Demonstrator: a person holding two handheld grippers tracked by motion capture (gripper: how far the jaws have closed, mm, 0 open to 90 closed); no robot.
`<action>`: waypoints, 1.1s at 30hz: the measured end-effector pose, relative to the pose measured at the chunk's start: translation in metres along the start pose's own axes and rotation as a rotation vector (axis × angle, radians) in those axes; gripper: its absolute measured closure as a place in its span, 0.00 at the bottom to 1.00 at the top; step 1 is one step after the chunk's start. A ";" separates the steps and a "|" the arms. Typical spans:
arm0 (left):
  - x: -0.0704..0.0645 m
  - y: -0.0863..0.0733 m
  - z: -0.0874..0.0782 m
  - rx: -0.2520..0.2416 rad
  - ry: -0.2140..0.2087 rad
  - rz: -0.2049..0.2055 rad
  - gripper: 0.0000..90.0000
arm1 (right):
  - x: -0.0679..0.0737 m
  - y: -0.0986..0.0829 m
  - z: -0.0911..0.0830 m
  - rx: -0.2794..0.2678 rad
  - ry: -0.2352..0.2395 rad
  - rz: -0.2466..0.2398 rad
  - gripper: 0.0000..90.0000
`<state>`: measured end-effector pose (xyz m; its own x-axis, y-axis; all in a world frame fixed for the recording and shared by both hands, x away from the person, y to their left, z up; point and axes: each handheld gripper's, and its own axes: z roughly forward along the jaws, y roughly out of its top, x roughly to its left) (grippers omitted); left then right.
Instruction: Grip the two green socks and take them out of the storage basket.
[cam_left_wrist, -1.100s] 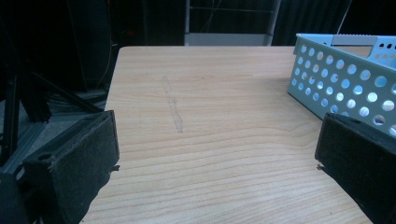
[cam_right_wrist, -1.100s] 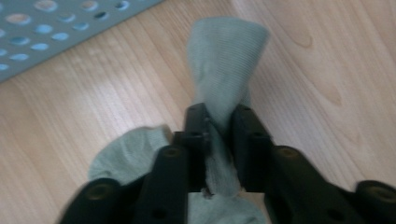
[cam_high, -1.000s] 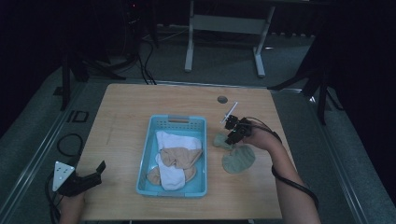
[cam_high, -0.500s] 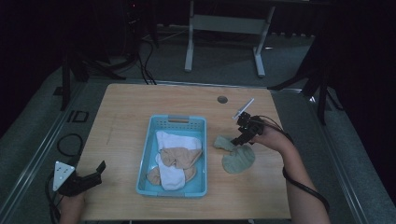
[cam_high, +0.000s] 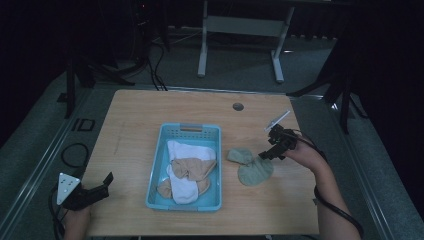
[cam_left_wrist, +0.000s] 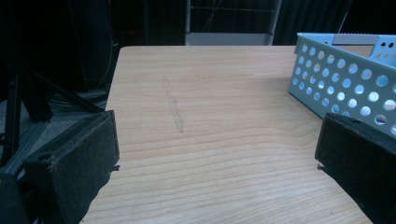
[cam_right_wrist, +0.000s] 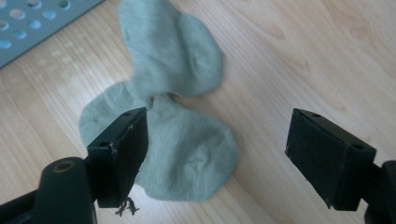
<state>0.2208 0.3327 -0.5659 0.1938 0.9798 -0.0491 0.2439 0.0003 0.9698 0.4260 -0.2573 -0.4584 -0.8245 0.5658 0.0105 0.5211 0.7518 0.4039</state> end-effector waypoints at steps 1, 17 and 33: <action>0.000 0.000 0.000 0.000 0.000 0.000 0.00 | 0.000 -0.004 0.000 -0.002 -0.004 0.003 0.23; 0.000 0.000 0.000 0.002 0.002 0.003 0.00 | -0.009 -0.046 -0.008 -0.056 -0.015 0.064 0.24; 0.000 0.000 0.000 0.002 0.003 0.005 0.00 | -0.016 -0.100 -0.010 -0.140 -0.032 0.165 0.24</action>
<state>0.2208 0.3325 -0.5658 0.1919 0.9805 -0.0431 0.2452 -0.0053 0.9694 0.3850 -0.3451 -0.4897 -0.7221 0.6893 0.0594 0.6108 0.5949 0.5225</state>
